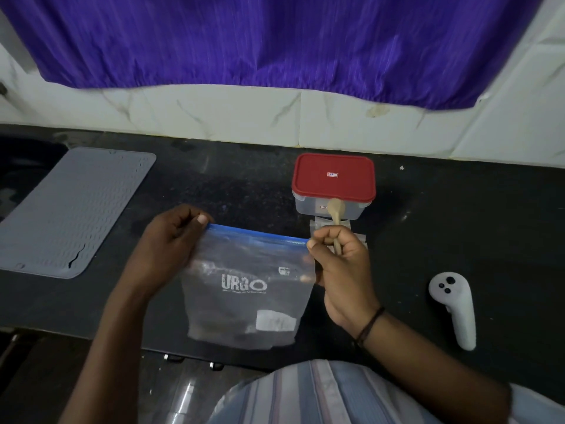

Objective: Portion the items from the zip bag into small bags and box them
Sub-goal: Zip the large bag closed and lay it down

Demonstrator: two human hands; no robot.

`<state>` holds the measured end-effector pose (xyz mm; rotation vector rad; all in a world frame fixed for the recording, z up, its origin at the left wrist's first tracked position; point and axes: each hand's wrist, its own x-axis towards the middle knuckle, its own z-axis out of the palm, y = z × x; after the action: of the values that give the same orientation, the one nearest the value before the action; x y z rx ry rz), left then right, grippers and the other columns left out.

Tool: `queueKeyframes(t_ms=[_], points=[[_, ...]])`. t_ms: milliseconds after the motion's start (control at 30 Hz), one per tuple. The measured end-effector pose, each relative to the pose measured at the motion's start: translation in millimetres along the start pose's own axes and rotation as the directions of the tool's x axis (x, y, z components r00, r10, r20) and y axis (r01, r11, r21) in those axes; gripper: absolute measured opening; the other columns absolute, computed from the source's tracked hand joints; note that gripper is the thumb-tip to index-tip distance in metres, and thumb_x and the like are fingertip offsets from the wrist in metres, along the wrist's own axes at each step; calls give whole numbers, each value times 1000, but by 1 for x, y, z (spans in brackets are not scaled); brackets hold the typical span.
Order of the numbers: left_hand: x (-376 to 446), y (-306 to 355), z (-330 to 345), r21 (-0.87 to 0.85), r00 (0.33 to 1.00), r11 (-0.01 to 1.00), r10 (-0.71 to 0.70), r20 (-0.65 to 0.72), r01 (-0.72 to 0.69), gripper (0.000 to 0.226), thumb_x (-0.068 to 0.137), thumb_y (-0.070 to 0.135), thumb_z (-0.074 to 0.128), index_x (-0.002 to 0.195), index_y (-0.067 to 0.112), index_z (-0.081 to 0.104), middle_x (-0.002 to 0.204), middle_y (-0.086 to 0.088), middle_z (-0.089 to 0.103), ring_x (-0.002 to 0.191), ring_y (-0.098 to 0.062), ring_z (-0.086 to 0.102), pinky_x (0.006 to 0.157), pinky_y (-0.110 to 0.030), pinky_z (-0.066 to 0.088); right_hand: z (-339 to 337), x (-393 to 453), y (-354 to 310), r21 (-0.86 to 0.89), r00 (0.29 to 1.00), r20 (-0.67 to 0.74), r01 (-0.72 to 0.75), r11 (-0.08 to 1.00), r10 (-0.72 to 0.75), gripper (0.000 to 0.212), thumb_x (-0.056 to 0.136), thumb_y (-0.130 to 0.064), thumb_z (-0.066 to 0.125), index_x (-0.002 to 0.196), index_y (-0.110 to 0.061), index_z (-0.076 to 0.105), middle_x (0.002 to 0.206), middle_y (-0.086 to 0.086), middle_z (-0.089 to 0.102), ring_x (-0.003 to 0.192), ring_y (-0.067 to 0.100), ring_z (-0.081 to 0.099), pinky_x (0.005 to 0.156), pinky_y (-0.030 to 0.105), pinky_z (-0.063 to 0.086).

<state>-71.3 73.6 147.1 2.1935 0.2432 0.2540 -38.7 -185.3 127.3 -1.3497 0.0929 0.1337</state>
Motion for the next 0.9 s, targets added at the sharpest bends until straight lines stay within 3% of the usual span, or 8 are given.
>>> queueKeyframes(t_ms=[167, 233, 333, 433, 600, 700, 767, 900], points=[[33, -35, 26, 192, 997, 979, -60, -50, 68, 26, 97, 18, 62, 71, 20, 58, 60, 6, 54, 59, -15, 51, 58, -31, 38, 7, 41, 41, -330, 986, 17, 162, 930, -166, 15, 89, 0, 60, 87, -15, 62, 80, -8, 65, 65, 8, 59, 64, 26, 51], [46, -58, 45, 250, 995, 963, -93, -44, 101, 26, 96, 15, 62, 71, 16, 57, 64, -2, 53, 70, -27, 59, 60, -31, 33, 3, 58, 58, -532, 950, 131, 309, 788, -284, 17, 88, 0, 57, 88, -16, 62, 86, -5, 63, 77, 7, 59, 72, 26, 50], [56, -93, 76, 244, 985, 955, -159, -69, 171, 18, 96, 15, 62, 82, 5, 66, 77, -13, 65, 83, -34, 67, 68, -28, 37, -2, 71, 75, -750, 861, 362, 497, 437, -357, 20, 90, -1, 54, 106, -11, 62, 99, 5, 60, 88, 21, 58, 74, 39, 53], [52, -112, 95, 207, 970, 950, -213, -114, 233, 13, 96, 22, 61, 92, 11, 68, 87, -14, 71, 86, -33, 67, 72, -32, 43, 0, 59, 79, -790, 805, 457, 563, 244, -379, 29, 90, -6, 58, 119, -9, 60, 107, 10, 61, 94, 30, 58, 72, 44, 55], [29, -110, 109, 405, 956, 893, -84, -280, 197, 33, 98, 35, 43, 100, 9, 62, 100, -17, 63, 88, -40, 59, 72, -44, 47, 12, 19, 95, -717, 752, 620, 659, 229, -224, 46, 94, -32, 54, 132, -7, 51, 128, 13, 52, 113, 26, 52, 91, 39, 52], [-5, -107, 122, 445, 971, 890, 183, -153, -98, 36, 93, 23, 40, 110, 5, 66, 108, -17, 66, 94, -36, 63, 80, -46, 52, 12, 7, 117, -719, 732, 677, 680, 146, -74, 75, 91, -59, 45, 143, -5, 38, 146, 19, 40, 132, 35, 40, 112, 47, 36], [-33, -113, 132, 442, 957, 858, 291, 4, -263, 41, 98, 23, 39, 121, 3, 65, 124, -18, 65, 117, -34, 60, 98, -46, 48, 8, 5, 128, -712, 713, 701, 700, 57, -2, 92, 86, -71, 40, 149, -4, 28, 154, 23, 29, 142, 40, 27, 118, 49, 15], [-58, -124, 142, 621, 968, 745, 142, 208, -243, 59, 100, 44, 29, 146, 13, 49, 155, -14, 41, 144, -33, 36, 115, -52, 26, -3, 10, 144, -697, 694, 714, 717, -5, 87, 105, 79, -78, 39, 152, -6, 16, 157, 24, 20, 147, 39, 15, 118, 55, 14]])
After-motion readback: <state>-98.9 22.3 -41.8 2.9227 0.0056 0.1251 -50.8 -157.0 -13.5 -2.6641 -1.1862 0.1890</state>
